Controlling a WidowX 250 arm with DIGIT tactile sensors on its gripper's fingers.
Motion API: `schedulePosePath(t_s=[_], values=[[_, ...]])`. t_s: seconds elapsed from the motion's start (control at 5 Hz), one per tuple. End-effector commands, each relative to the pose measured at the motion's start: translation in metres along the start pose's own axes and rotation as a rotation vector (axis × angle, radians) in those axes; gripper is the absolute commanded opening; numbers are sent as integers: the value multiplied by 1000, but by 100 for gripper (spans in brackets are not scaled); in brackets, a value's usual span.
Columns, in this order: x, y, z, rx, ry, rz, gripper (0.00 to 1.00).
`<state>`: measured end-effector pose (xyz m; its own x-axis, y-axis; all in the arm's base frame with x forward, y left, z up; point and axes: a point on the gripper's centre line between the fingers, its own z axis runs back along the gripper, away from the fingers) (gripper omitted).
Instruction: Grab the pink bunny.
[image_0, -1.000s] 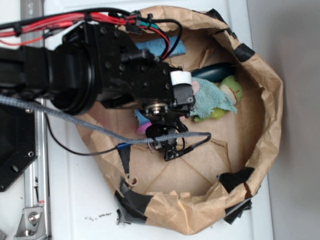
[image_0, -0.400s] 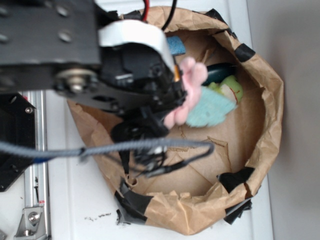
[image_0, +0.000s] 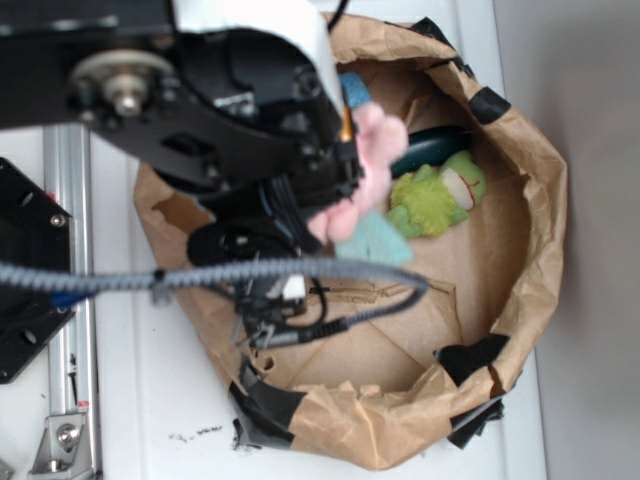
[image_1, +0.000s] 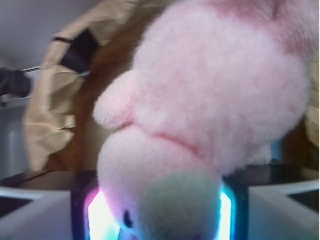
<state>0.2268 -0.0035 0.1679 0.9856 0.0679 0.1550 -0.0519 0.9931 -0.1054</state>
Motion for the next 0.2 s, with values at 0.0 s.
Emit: schedulePosePath(t_s=[0.0], values=[[23, 6, -4, 63, -40, 18, 0]])
